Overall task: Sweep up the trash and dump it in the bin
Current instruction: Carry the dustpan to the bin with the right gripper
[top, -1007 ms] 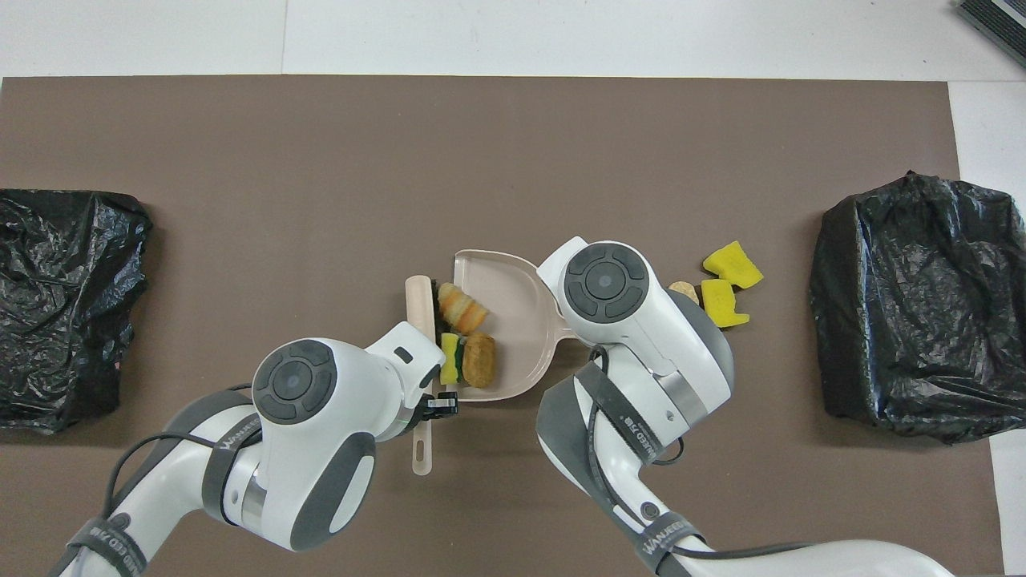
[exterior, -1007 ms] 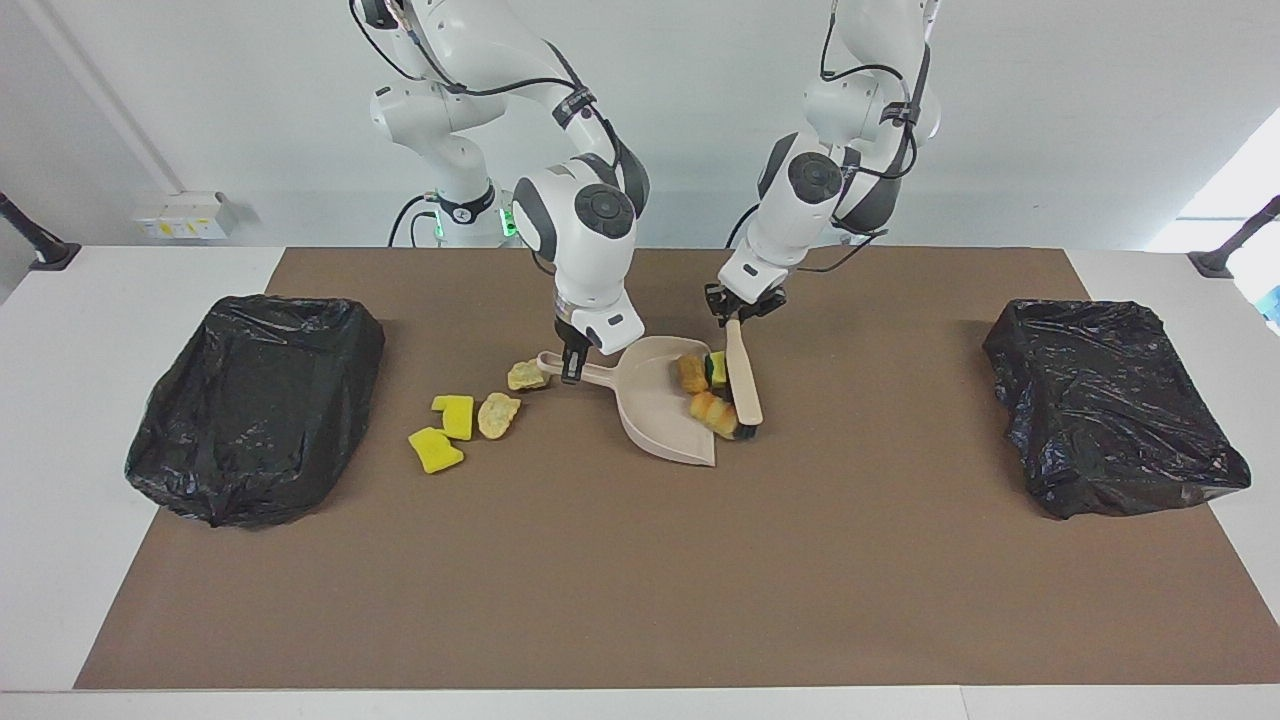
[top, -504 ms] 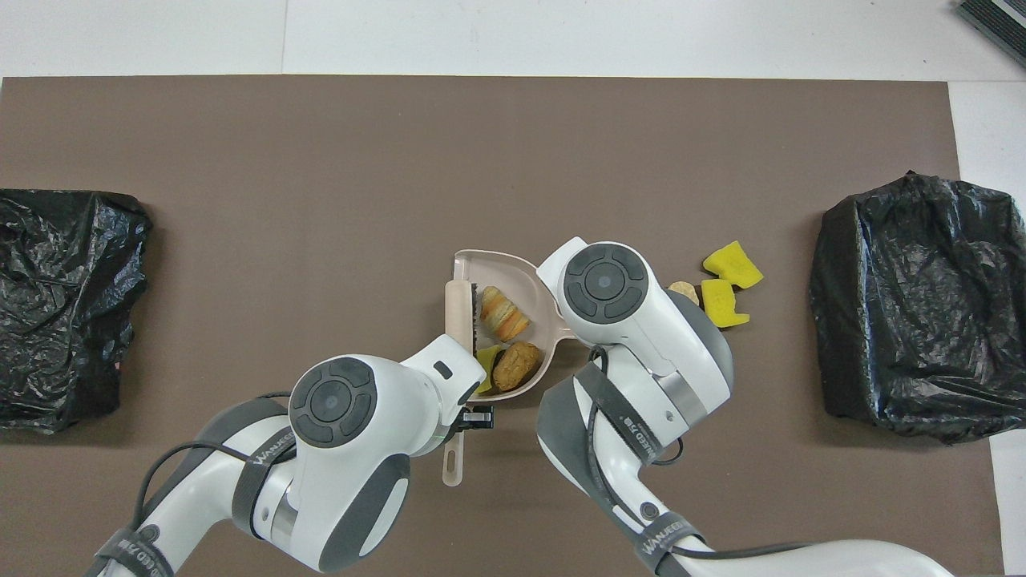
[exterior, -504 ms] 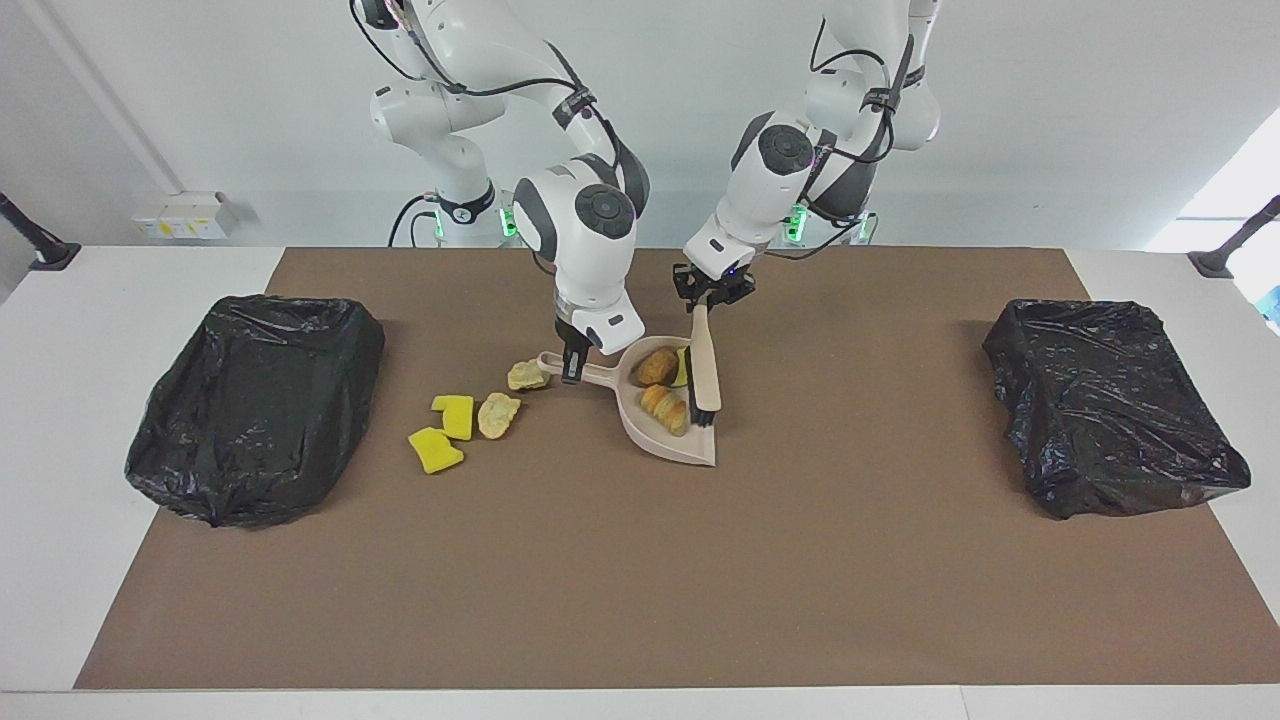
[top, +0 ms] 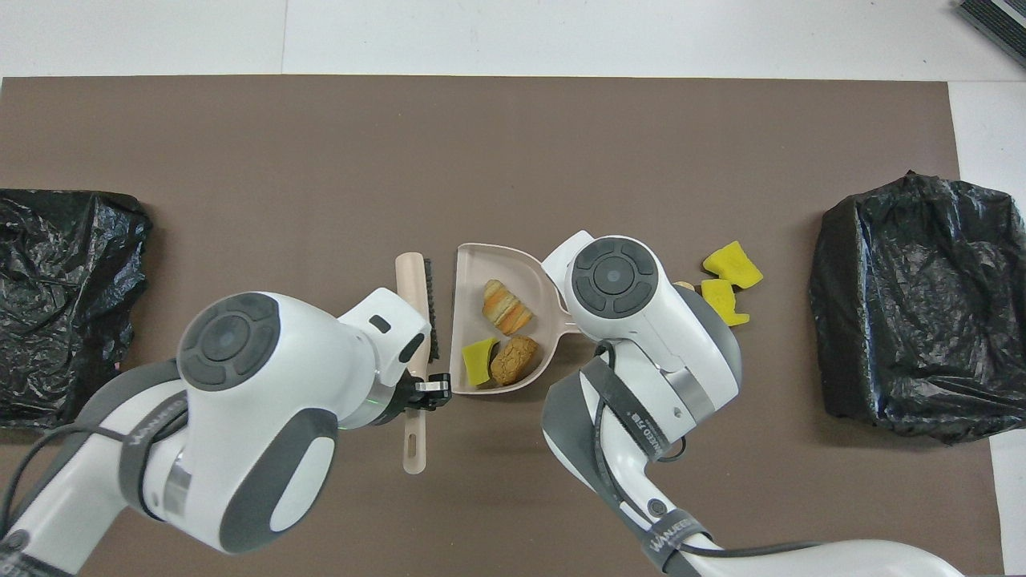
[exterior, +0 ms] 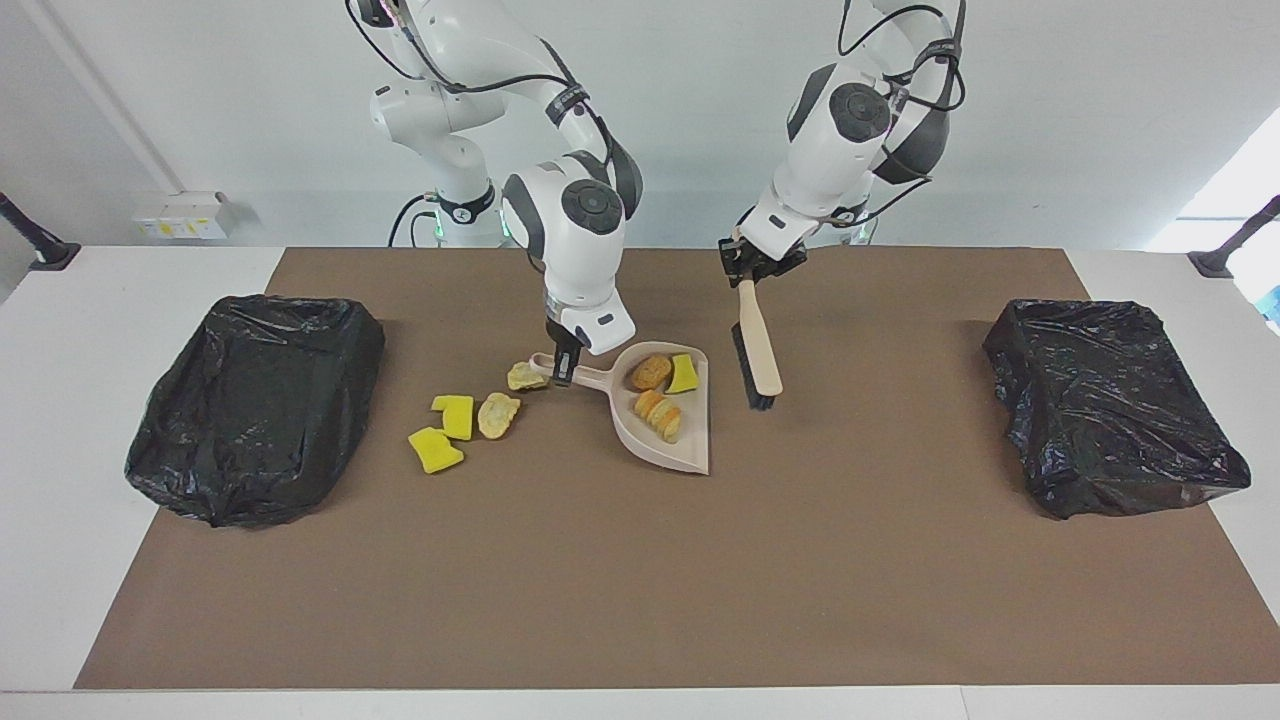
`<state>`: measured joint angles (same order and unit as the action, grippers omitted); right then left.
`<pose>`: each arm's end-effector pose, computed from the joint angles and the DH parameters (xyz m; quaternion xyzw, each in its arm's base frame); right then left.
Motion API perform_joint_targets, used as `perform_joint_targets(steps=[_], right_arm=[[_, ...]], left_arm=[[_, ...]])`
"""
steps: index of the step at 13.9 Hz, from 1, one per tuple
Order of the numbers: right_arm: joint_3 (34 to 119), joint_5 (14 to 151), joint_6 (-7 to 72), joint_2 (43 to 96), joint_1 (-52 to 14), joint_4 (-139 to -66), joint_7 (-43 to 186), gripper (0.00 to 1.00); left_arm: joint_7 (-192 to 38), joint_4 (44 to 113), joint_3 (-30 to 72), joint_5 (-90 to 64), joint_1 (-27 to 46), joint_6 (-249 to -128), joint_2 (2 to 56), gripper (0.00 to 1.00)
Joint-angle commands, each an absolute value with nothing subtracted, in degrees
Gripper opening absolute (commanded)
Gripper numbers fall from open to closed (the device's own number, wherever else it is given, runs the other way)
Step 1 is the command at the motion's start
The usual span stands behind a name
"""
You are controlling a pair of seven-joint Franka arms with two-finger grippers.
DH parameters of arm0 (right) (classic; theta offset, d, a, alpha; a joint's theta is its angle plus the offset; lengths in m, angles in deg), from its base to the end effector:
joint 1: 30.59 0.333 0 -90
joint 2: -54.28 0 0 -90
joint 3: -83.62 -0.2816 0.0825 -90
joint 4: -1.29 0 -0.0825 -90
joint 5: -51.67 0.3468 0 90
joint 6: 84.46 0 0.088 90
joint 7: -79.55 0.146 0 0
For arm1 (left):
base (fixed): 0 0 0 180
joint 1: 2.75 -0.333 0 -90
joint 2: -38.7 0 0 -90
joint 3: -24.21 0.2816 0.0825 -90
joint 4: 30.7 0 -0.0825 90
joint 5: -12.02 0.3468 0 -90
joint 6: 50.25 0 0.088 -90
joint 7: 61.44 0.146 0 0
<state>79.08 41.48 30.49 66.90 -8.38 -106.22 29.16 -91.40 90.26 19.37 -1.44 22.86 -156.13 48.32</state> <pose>0.5069 0.2354 0.3351 0.7533 0.6524 -0.0578 0.0595 0.3844 -0.2583 0.4237 0.9929 0.0341 -0.0932 0.0662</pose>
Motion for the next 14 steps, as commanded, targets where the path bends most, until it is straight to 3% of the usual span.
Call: perform_joint_targets(steps=[1,5,14], right_arm=[[78.7,43.76,26.3,64.83,-11.95,-103.58,22.19,0.0],[78.78,46.83,19.35,63.42,-18.45,-99.44,10.59,0.0],[79.57,45.34,10.03,57.97,-33.39,-97.33,-14.81,0.0]], left_arm=[[-96.24,91.72,18.59,2.18,23.26,-154.4,50.64,0.0],[-96.59,97.0,17.62,2.27,27.47,-158.69,53.03,0.0],[-108.53,100.96,17.53,2.18,42.34,-178.73,41.87,0.0]])
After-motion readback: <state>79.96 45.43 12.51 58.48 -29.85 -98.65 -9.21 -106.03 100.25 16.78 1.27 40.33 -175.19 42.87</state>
